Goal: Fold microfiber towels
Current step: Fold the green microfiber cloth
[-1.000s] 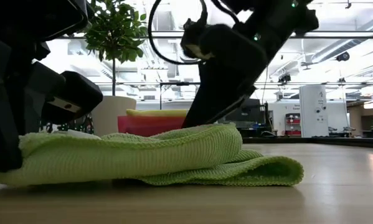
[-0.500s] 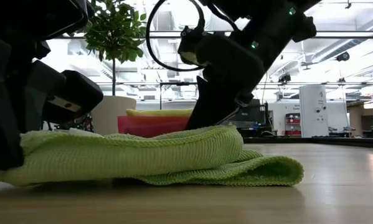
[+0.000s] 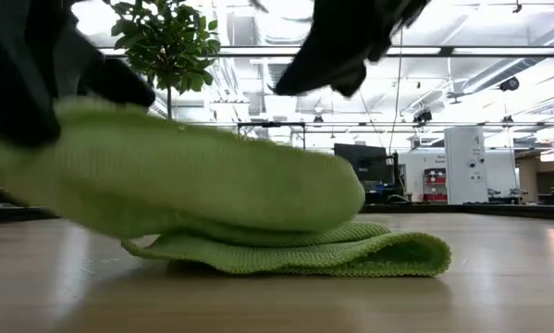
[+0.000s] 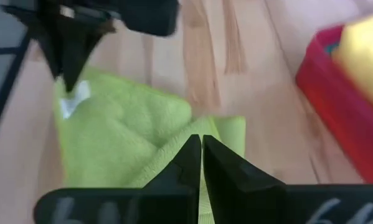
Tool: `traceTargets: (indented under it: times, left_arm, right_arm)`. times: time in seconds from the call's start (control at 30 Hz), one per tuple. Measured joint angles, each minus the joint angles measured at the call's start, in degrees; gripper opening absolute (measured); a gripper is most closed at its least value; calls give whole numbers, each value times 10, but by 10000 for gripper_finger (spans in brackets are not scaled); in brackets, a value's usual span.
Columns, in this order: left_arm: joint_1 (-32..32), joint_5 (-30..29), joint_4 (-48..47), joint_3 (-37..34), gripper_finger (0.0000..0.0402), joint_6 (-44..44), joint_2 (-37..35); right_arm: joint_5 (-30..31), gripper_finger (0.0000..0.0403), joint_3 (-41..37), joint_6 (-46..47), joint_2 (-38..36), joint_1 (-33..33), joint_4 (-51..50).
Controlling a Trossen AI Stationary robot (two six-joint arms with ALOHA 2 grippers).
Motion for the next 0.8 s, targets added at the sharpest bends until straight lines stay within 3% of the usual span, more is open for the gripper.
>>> traceTargets:
  times: [0.33, 0.57, 0.8]
  left_arm:
    - [-32, 38, -84, -9, 0, -92, -54]
    - [-37, 35, -147, -21, 0, -119, -49]
    - [-36, 34, -164, -25, 0, -121, -49]
  right_arm:
    - [-7, 21, -2, -100, -9, 1, 0]
    - [-7, 85, 2, -247, 32, -1, 21]
    - [-17, 139, 2, -332, 75, -19, 75]
